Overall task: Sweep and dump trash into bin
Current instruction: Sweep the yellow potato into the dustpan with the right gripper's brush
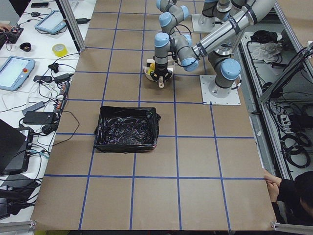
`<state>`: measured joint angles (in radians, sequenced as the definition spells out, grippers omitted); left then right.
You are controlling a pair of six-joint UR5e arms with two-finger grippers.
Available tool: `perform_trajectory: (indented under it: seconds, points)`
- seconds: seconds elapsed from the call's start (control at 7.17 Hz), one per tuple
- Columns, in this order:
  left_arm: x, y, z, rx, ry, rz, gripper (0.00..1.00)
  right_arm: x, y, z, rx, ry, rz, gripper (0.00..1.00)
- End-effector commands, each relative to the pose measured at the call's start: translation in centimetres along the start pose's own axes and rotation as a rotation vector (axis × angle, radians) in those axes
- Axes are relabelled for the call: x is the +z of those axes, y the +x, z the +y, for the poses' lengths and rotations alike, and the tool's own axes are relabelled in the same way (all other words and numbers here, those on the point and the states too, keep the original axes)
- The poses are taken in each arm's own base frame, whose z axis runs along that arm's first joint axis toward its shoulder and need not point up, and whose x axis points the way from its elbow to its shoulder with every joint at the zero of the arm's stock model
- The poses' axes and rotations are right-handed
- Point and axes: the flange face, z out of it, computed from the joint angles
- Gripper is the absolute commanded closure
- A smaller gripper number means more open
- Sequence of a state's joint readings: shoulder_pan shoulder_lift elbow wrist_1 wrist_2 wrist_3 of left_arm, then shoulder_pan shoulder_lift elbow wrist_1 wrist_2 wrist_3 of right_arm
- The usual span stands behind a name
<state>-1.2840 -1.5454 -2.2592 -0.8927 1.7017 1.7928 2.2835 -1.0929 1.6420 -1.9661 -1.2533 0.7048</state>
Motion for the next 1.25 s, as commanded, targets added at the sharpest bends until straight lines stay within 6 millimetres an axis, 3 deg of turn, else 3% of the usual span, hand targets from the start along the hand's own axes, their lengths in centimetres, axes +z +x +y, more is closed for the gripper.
perform_trajectory:
  seconds: [0.0,0.28,0.42,0.56,0.98,1.12]
  points:
    - [0.1,-0.4,1.6,-0.041,0.046,-0.010,0.95,-0.5,0.5,-1.5,-0.022,0.027,0.034,0.88]
    - [0.2,-0.7,2.4,-0.049,0.089,-0.020,0.95,-1.4,2.6,-2.6,-0.071,0.069,0.108,0.87]
    - [0.1,-0.7,2.4,-0.042,0.090,-0.023,0.95,-3.8,4.7,-3.9,-0.042,0.087,0.134,0.87]
    - [0.3,-0.8,2.3,-0.046,0.112,-0.026,0.95,-7.5,7.7,-5.1,-0.042,0.096,0.122,0.87]
    - [-1.0,-1.9,4.9,-0.116,0.155,-0.073,0.95,-19.6,23.8,-10.9,0.048,0.205,0.215,0.87]
    - [-2.7,-3.0,6.0,-0.138,0.188,-0.112,0.96,-21.4,30.2,-13.6,0.058,0.203,0.223,0.87]
